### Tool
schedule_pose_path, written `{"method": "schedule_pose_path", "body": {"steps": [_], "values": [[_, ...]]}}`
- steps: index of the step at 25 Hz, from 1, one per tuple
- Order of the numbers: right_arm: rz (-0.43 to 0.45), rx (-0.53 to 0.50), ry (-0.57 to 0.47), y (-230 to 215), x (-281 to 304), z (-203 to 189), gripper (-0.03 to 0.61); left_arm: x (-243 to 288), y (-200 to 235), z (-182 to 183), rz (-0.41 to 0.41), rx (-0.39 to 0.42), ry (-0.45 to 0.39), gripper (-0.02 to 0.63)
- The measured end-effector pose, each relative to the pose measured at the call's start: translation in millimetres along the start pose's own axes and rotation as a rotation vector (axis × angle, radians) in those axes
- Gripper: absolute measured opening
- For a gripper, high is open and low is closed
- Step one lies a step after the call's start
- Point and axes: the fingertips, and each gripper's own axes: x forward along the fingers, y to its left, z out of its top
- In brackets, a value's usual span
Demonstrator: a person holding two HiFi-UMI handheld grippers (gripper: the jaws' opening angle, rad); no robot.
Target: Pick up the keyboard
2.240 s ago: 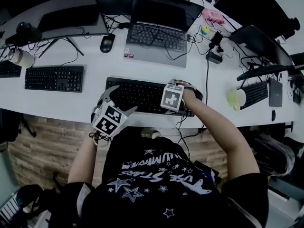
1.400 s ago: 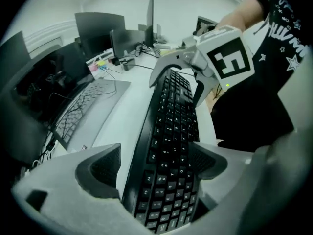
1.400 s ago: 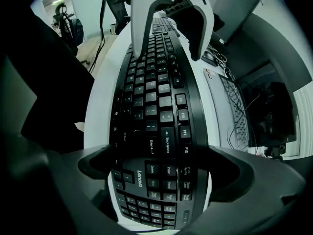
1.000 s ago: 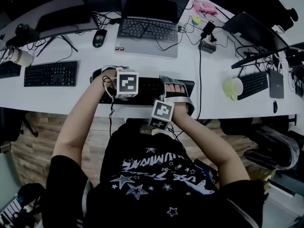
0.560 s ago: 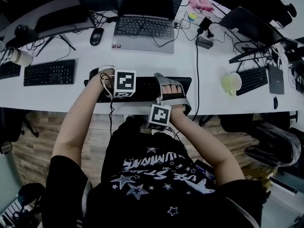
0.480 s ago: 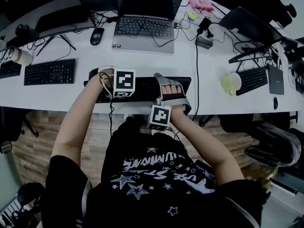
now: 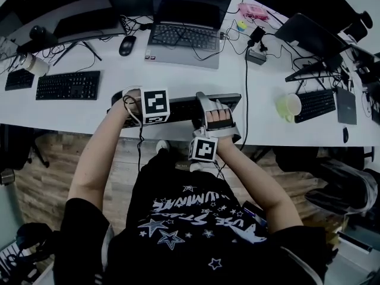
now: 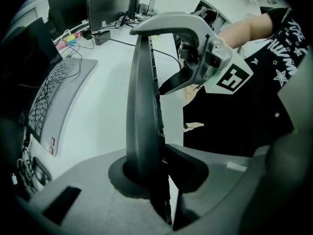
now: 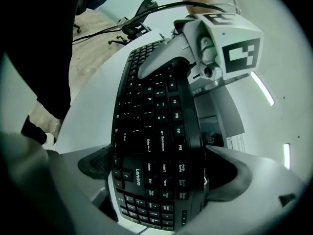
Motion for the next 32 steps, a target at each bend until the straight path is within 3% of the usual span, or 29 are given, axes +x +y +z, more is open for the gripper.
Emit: {"method": "schedule_pose_path", "body": {"steps": [7, 17, 20, 26, 27, 30, 32], "values": [[-0.068, 0.017, -0.03, -13.9, -18.0, -5.7, 0.57, -9.9, -4.2, 7.9, 0.094, -0.059, -0.007, 0.088], [-0.155, 0.202, -0.075, -43.0, -49.0, -43.4, 0.569, -23.2, -15.9, 22.6, 0.264, -0.395, -0.132, 0.089], [-0.188, 0.298, -0.101, -58.5, -64.2, -58.2, 0.569, -27.7, -20.3, 28.9, 0.349, -0.452, -0.168, 0.088], [-0.244, 0.49, -0.2, -85.0, -98.7, -80.9, 0.565, -50.3, -27.7, 49.9, 0.593, -0.522, -0.315, 0.085], [-0.249, 0.519, -0.216, -87.9, -103.8, -84.4, 0.551, -54.5, -30.2, 53.7, 0.629, -0.541, -0.347, 0.085], [-0.265, 0.63, -0.261, -97.6, -118.7, -96.6, 0.326, -68.7, -40.1, 67.1, 0.704, -0.614, -0.471, 0.084], [-0.267, 0.71, -0.285, -101.4, -126.9, -105.1, 0.245, -78.1, -49.2, 77.8, 0.729, -0.658, -0.561, 0.084]]}}
